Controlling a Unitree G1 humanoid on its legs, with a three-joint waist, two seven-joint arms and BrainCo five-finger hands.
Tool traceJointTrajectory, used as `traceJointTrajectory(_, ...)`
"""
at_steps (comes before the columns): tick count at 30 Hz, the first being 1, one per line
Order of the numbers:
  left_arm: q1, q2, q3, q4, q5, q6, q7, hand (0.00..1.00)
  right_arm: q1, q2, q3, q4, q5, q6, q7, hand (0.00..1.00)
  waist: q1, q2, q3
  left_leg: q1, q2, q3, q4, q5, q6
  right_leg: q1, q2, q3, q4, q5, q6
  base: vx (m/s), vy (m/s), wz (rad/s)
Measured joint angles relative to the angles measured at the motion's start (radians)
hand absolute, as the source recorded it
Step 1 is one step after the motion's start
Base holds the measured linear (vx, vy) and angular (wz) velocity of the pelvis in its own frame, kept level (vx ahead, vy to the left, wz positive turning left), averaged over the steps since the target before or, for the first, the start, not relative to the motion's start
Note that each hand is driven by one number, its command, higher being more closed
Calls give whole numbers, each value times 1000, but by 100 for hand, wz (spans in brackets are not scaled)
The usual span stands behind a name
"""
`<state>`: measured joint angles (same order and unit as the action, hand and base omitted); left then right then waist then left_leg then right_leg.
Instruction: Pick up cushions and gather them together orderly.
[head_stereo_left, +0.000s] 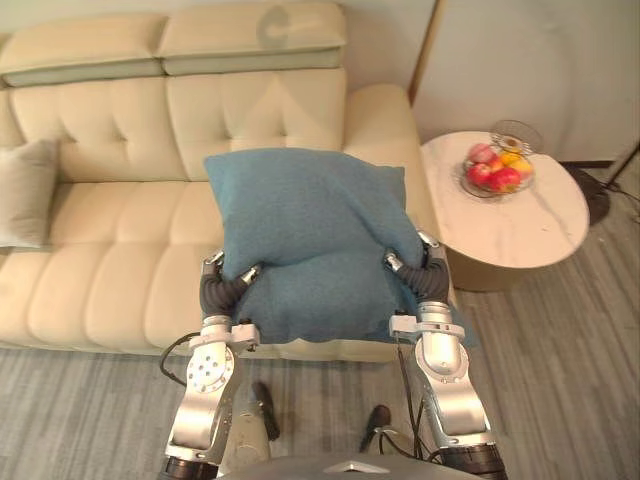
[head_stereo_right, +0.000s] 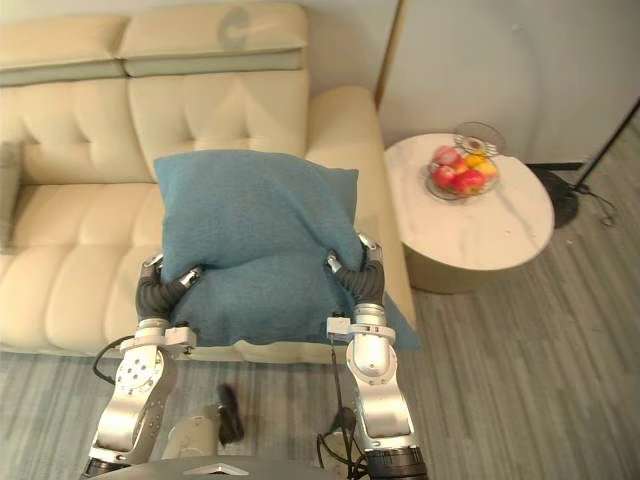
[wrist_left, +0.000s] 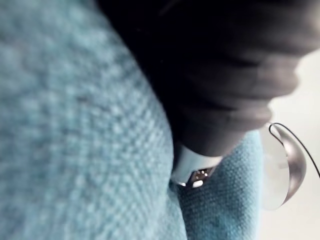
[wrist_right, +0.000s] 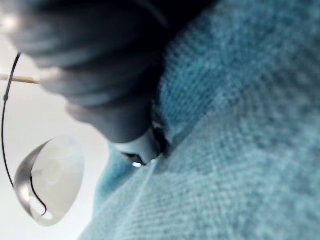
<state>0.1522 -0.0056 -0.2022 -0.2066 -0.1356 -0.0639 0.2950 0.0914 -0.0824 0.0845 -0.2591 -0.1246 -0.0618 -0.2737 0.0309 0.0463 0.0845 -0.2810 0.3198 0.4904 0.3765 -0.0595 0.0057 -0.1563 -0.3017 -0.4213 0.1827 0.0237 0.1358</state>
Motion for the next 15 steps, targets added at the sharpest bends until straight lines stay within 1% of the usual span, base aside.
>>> traceJointTrajectory(1, -19, -12, -24, 27, -5, -10, 0, 100, -4, -15, -25, 7, 0, 0, -1, 100, -4, 28, -21, 38, 11, -12, -64, 25, -143, 9, -14, -8, -17, 29, 39, 2, 440, 53)
traceJointTrajectory(2, -37, -2, -28, 50, -11, -12, -1, 100, -6, -2, -32, 22, 1, 1, -2, 100, -5, 8, -22, 36, -25, -16, -65, 30, -121, 18, -42, -8, -39, 51, 35, -11, 510, 59)
traceJointTrajectory(3, -47, 24, -23, 77, -18, -12, 3, 100, -9, 26, -33, 65, 1, 2, 1, 100, -8, -34, -30, 28, -66, -24, -61, 21, -101, 43, -58, -8, -100, 110, 13, 3, 431, 48)
traceJointTrajectory(4, -47, 49, -22, 85, -19, -12, 3, 100, -11, 54, -32, 94, 1, 3, 2, 100, -5, -64, -34, 14, -70, -32, -30, 3, -82, 65, -57, -15, -124, 134, 14, 7, 291, 34)
traceJointTrajectory(5, -47, 63, -21, 91, -19, -12, 4, 100, -15, 70, -31, 108, 0, 4, 3, 100, 3, -78, -33, 2, -71, -43, 5, -19, -76, 74, -58, -25, -128, 149, 14, 5, 243, 30)
traceJointTrajectory(6, -47, 71, -17, 110, -19, -12, 3, 100, -21, 81, -30, 129, 1, 5, 4, 100, 4, -87, -32, -19, -71, -61, 62, -56, -65, 83, -66, -28, -113, 152, 12, -34, 254, 22)
traceJointTrajectory(7, -46, 71, -17, 128, -19, -12, 3, 100, -20, 80, -30, 136, 0, 5, 5, 100, 9, -88, -31, -35, -72, -74, 101, -84, -56, 75, -81, -25, -80, 149, 15, -83, 319, 13)
traceJointTrajectory(8, -45, 71, -17, 146, -19, -12, 1, 100, -24, 77, -26, 156, 0, 5, 8, 100, 16, -92, -28, -45, -81, -69, 133, -116, -47, 41, -110, -12, -20, 146, 10, -92, 280, -6)
traceJointTrajectory(9, -45, 73, -17, 150, -19, -12, -2, 100, -26, 74, -26, 168, 0, 5, 9, 100, 17, -97, -25, -51, -88, -58, 146, -134, -43, 9, -131, 6, 28, 149, 5, -121, 274, -20)
traceJointTrajectory(10, -44, 74, -17, 150, -18, -12, -6, 100, -26, 73, -25, 182, 0, 5, 11, 100, 17, -104, -17, -50, -99, -45, 150, -145, -27, -36, -153, 30, 84, 165, -19, -156, 309, -22)
traceJointTrajectory(11, -40, 77, -17, 150, -18, -8, -15, 100, -25, 73, -24, 207, 1, 7, 12, 100, 10, -104, -7, -45, -108, -40, 137, -150, -18, -89, -153, 78, 164, 171, -106, -155, 293, -11)
traceJointTrajectory(12, -40, 83, -15, 150, -17, -6, -17, 100, -24, 76, -23, 219, 1, 10, 13, 100, 0, -111, 6, -32, -120, -59, 117, -149, -16, -108, -131, 135, 227, 111, -104, -113, 191, 12)
traceJointTrajectory(13, -39, 94, -15, 151, -17, -1, -18, 100, -21, 81, -18, 234, 1, 15, 13, 100, -15, -119, 22, -14, -139, -74, 78, -148, -15, -117, -65, 201, 277, 4, -68, -42, 55, 43)
traceJointTrajectory(14, -40, 98, -16, 151, -17, 3, -22, 100, -20, 74, -17, 236, 1, 17, 18, 100, -30, -142, 22, -6, -169, -93, 28, -131, -7, -118, 41, 237, 274, -125, -73, -23, 14, 41)
traceJointTrajectory(15, -40, 98, -17, 151, -17, 3, -24, 100, -21, 72, -18, 236, 1, 17, 23, 100, -32, -148, 22, -5, -178, -94, 13, -123, -6, -119, 70, 248, 258, -148, -68, -10, 7, 42)
